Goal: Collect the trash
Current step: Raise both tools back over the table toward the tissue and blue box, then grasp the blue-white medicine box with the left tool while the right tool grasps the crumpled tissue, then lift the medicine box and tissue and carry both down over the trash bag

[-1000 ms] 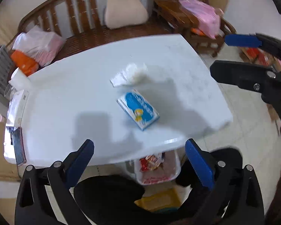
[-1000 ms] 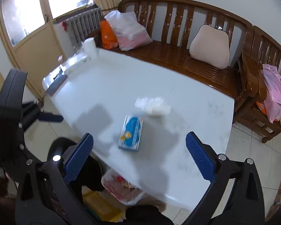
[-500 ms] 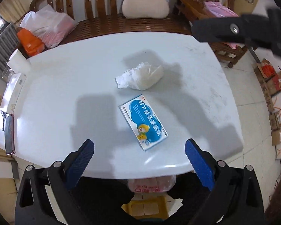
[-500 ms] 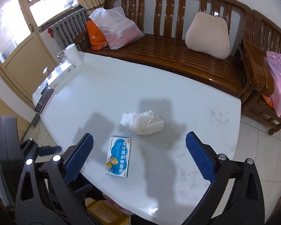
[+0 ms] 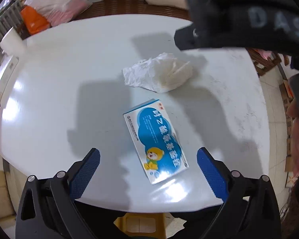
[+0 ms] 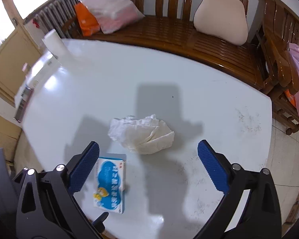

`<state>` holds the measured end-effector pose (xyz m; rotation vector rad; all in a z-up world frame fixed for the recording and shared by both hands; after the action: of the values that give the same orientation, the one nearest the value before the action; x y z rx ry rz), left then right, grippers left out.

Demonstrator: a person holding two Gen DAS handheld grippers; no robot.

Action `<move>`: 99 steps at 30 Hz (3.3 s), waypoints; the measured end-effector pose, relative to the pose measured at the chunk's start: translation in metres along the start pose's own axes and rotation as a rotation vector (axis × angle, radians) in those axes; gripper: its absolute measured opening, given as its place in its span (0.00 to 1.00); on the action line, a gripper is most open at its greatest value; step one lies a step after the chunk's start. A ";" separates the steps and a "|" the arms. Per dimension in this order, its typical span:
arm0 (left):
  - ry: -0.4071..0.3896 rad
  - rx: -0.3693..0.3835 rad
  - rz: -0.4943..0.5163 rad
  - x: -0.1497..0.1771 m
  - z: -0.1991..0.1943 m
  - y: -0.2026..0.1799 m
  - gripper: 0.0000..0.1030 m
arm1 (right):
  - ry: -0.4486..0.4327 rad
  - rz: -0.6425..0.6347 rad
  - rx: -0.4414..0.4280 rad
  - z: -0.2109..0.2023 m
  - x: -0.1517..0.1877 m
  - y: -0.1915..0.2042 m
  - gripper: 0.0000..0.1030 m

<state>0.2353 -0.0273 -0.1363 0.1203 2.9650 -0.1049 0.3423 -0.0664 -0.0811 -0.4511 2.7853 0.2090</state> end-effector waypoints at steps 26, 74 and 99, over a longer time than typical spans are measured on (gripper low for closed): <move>0.117 0.060 -0.081 0.006 0.064 0.009 0.84 | 0.121 -0.038 0.034 0.098 -0.005 0.010 0.88; -0.206 0.027 0.056 0.063 -0.056 0.076 0.60 | -0.193 -0.148 0.048 -0.077 0.146 0.085 0.21; -0.231 -0.004 0.189 0.180 -0.017 0.063 0.59 | -0.144 -0.131 0.088 -0.035 0.274 0.130 0.21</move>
<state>0.0612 0.0504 -0.1548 0.3610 2.7071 -0.0816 0.0425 -0.0290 -0.1258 -0.5712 2.6018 0.0852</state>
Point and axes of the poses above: each gripper's, at about its wrist camera, not at the fingertips, and z roughly the way its jaws point, y to its left, x to its underside, the point moved 10 cm from there along z, roughly the way its jaws point, and after that the axes turned 5 degrees about y, right-handed, at the moved point
